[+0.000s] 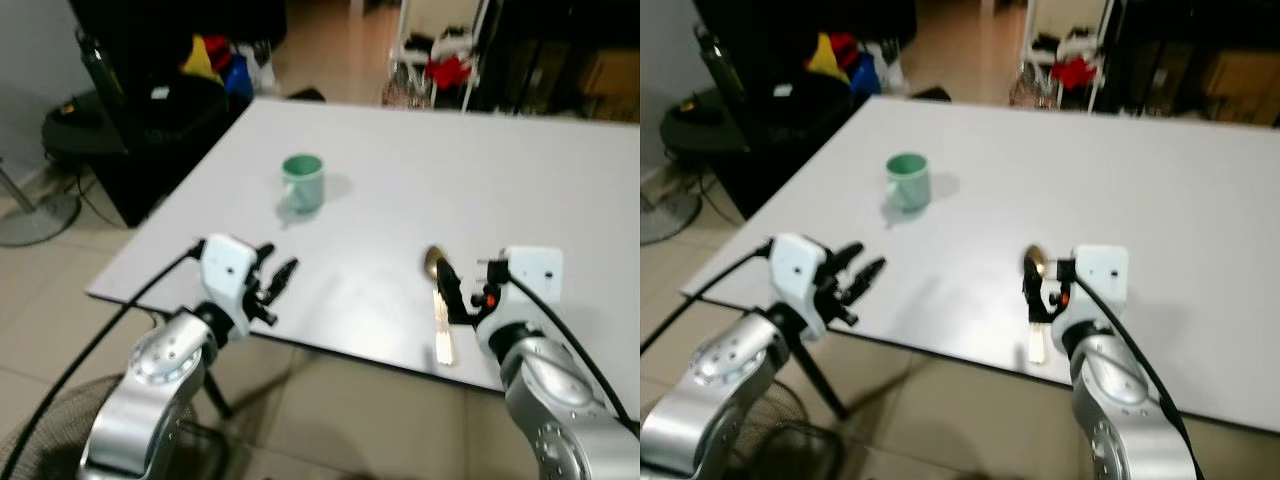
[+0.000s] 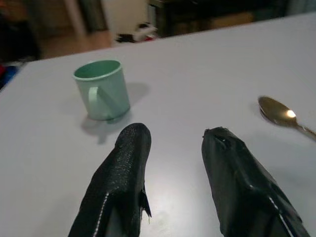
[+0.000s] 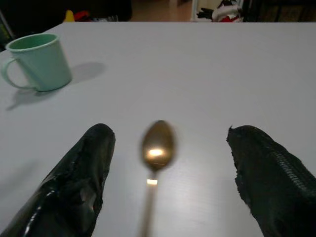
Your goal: Setting the table
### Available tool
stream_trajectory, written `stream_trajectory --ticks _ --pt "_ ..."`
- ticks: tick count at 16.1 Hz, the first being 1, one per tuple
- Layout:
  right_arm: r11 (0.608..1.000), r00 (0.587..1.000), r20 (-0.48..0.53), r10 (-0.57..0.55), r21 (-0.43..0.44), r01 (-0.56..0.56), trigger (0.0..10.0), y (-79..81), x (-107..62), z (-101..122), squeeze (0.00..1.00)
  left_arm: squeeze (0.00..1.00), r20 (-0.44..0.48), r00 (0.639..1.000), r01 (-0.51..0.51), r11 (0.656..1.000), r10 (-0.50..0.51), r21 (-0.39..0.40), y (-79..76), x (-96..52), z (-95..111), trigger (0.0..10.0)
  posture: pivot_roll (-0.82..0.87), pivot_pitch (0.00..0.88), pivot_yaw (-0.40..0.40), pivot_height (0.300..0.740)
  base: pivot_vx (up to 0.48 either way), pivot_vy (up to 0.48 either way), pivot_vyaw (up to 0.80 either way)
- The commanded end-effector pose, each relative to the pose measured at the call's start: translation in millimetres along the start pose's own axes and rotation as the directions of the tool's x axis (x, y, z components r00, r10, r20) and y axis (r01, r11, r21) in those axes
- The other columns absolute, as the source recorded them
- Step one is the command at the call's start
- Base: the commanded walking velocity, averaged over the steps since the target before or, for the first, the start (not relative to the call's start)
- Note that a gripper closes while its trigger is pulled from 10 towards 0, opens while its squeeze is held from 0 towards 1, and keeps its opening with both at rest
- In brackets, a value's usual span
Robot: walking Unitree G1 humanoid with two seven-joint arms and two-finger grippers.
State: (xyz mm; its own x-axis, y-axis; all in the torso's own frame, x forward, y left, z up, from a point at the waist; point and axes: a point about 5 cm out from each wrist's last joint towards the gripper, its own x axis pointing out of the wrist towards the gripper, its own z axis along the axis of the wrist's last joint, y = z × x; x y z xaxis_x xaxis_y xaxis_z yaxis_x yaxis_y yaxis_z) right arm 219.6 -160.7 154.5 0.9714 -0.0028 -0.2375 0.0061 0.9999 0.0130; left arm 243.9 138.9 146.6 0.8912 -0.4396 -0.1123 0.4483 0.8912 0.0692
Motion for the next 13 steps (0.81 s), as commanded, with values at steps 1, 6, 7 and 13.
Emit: stream_trajectory --ticks 1,6,7,13 --pt "1.0 1.0 0.015 0.002 0.013 -0.002 10.0 -2.1 -0.6 1.1 1.0 0.0 0.008 0.999 -0.039 0.999 0.039 -0.005 2.7 -1.0 1.4 10.0 0.01 0.0 0.078 0.74 0.0 -0.409 0.0" --pt "0.998 0.999 -0.002 0.053 0.033 -0.053 10.0 4.3 -2.8 -10.2 1.0 0.0 -0.011 0.996 -0.09 0.996 0.09 0.013 8.9 -5.3 -1.3 10.0 0.03 0.0 0.074 0.74 0.0 -0.401 0.0" --pt "0.998 0.998 0.003 0.057 0.033 -0.057 10.0 4.8 -2.0 -9.4 1.0 0.0 -0.011 0.996 -0.09 0.996 0.09 0.014 8.3 -5.3 -1.3 10.0 0.03 0.0 0.074 0.74 0.0 -0.39 0.0" --pt "0.994 0.995 0.003 0.103 0.026 -0.103 10.0 11.8 -1.2 -11.7 1.0 0.0 -0.006 0.997 -0.073 0.997 0.073 0.032 6.3 -0.5 1.7 10.0 0.03 0.0 0.089 0.74 0.0 -0.243 0.27"
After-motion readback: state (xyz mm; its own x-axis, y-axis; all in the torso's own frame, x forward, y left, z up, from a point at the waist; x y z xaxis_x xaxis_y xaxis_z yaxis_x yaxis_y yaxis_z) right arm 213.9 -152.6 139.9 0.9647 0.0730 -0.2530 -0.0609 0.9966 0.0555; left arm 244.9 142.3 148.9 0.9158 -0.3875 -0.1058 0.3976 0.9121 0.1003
